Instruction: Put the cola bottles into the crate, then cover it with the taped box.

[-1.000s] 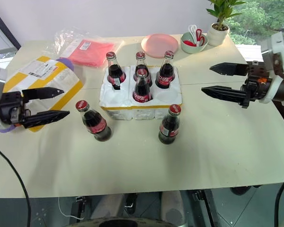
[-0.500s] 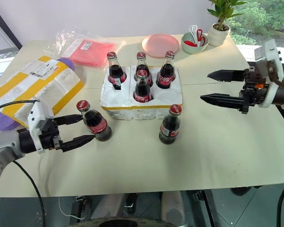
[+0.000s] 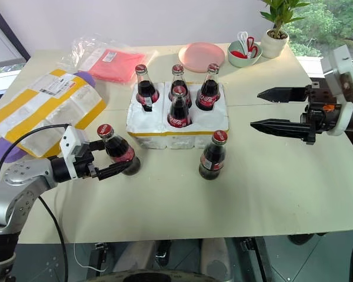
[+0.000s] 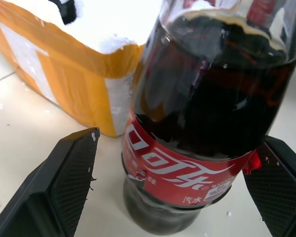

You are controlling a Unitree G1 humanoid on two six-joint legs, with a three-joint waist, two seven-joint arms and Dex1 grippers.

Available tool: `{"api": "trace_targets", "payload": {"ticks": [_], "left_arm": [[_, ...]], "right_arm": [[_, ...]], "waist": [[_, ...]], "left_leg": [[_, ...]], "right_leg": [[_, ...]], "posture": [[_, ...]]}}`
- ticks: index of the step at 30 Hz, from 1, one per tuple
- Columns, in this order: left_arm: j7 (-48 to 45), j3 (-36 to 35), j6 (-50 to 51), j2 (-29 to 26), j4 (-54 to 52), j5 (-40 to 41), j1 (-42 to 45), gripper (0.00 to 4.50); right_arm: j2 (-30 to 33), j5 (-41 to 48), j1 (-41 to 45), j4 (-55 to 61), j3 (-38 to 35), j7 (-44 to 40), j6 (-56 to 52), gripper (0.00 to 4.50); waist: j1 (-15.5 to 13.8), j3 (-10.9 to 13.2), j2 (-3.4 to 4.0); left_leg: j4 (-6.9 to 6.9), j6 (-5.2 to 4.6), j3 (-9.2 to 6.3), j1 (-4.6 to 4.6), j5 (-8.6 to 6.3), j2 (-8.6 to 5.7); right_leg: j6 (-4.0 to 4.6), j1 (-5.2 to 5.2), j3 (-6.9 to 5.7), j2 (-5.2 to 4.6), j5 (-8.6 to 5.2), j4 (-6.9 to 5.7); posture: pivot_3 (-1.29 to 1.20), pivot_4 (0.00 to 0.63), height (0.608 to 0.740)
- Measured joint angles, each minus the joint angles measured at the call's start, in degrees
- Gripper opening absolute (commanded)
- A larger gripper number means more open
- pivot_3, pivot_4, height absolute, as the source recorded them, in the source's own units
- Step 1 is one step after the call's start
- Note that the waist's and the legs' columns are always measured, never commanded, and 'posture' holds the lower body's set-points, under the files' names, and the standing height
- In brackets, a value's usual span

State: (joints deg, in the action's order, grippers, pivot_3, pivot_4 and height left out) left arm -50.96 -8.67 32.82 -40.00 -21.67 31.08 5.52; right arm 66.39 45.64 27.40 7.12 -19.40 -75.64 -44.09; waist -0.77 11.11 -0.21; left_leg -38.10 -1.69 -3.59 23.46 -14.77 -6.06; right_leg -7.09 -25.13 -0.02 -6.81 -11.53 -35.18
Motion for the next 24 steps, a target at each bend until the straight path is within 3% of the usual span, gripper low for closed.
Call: {"api": "trace_targets", "payload": {"ticks": [2,7,11,14,17,20,24], "left_arm": [[-0.23,-0.04,0.07,-0.1,0.1,0.49,0.01,2.74],[-0.59,-1.45,2.83,-2.0,0.06,3.55,-0.03,2.76],[-1.8,-5.85,9.03,-6.19,0.12,10.68,1.27,2.76],[-5.09,-12.23,15.32,-12.81,0.83,20.12,6.85,2.76],[-6.61,-14.97,18.4,-15.8,4.26,25.89,16.22,2.76],[-6.29,-12.52,18.88,-14.55,10.46,26.71,26.68,2.76],[-7.08,-2.94,13.73,-7.21,21.47,19.32,37.55,2.76]], "right_arm": [[0.03,0.38,-0.12,0.44,-0.36,-0.11,-0.23,4.5],[0.72,1.28,-0.42,0.51,-0.44,-0.62,-2.12,4.5],[1.47,2.31,-0.41,0.53,-1.29,-1.25,-2.94,4.5],[1.39,1.29,-0.46,0.53,-1.33,-1.09,-1.1,4.5],[1.09,0.62,-0.48,0.31,-1.23,-1.01,-0.27,4.5],[-0.15,0.36,-0.38,0.34,-0.62,-0.39,0.64,4.5],[-0.65,0.3,-1.3,0.65,-0.64,0.58,0.72,4.5]], "waist": [[0.02,0.0,0.0],[0.04,0.01,-0.01],[0.05,0.05,-0.06],[-0.01,0.12,-0.17],[-0.14,0.1,-0.14],[-0.03,0.1,-0.18],[-0.05,0.1,-0.18]], "left_leg": [[0.0,0.0,0.0,0.0,0.0,0.0],[0.01,-0.01,0.0,0.04,-0.01,0.0],[0.04,-0.01,0.0,0.08,-0.01,0.04],[0.03,0.0,0.0,0.1,0.0,0.04],[0.01,-0.03,0.0,0.08,-0.01,-0.07],[-0.06,-0.02,0.0,0.07,0.01,-0.08],[-0.03,-0.01,0.02,0.05,0.02,-0.09]], "right_leg": [[0.0,0.0,0.0,0.0,0.0,0.0],[0.0,-0.07,0.0,0.0,0.0,0.0],[0.0,-0.13,-0.01,0.03,0.0,-0.01],[-0.01,-0.14,-0.04,0.05,0.0,0.01],[-0.03,-0.07,-0.07,0.05,0.0,0.01],[-0.04,-0.01,-0.09,0.07,0.01,-0.01],[-0.04,-0.01,-0.08,0.06,0.01,-0.02]], "posture": [[0.0,0.15,0.74],[0.0,0.15,0.74],[0.0,0.15,0.74],[0.0,0.15,0.74],[0.0,0.15,0.74],[0.0,0.15,0.74],[0.0,0.15,0.74]]}}
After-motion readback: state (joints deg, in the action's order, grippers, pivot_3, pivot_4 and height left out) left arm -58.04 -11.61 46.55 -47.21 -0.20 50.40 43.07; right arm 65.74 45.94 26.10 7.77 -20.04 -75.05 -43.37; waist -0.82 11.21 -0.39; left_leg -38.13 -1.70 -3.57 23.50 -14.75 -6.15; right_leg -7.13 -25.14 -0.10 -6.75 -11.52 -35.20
